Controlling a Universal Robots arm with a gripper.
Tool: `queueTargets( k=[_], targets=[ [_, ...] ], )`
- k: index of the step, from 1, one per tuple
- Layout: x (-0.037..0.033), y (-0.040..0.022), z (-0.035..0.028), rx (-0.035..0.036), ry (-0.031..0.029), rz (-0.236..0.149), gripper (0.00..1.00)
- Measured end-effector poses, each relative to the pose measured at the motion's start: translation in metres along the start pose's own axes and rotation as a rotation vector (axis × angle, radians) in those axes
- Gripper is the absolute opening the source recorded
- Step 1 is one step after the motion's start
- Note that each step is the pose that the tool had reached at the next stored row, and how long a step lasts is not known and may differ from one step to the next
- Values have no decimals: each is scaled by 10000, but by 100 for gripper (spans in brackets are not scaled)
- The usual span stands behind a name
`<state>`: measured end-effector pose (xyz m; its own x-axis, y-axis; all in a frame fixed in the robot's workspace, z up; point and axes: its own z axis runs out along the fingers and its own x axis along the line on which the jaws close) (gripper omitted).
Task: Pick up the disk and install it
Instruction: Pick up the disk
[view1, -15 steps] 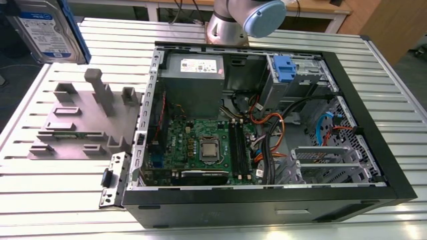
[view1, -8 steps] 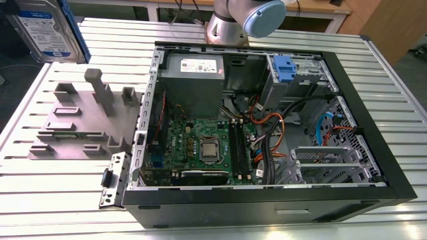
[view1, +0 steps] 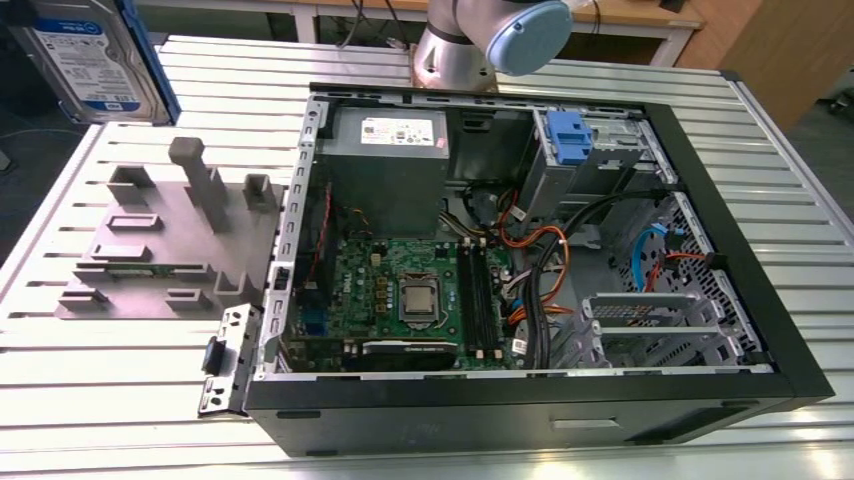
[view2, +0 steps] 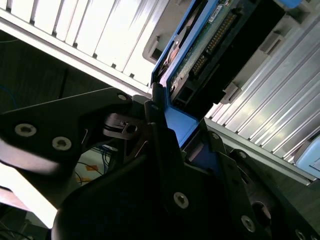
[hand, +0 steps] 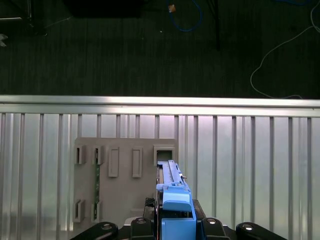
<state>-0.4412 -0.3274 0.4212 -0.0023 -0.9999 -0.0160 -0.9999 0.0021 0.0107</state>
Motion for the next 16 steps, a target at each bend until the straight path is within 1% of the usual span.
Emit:
queueTargets(
  k=[16],
  targets=[
    [-1,1,-56,0,0,0,36]
  ],
)
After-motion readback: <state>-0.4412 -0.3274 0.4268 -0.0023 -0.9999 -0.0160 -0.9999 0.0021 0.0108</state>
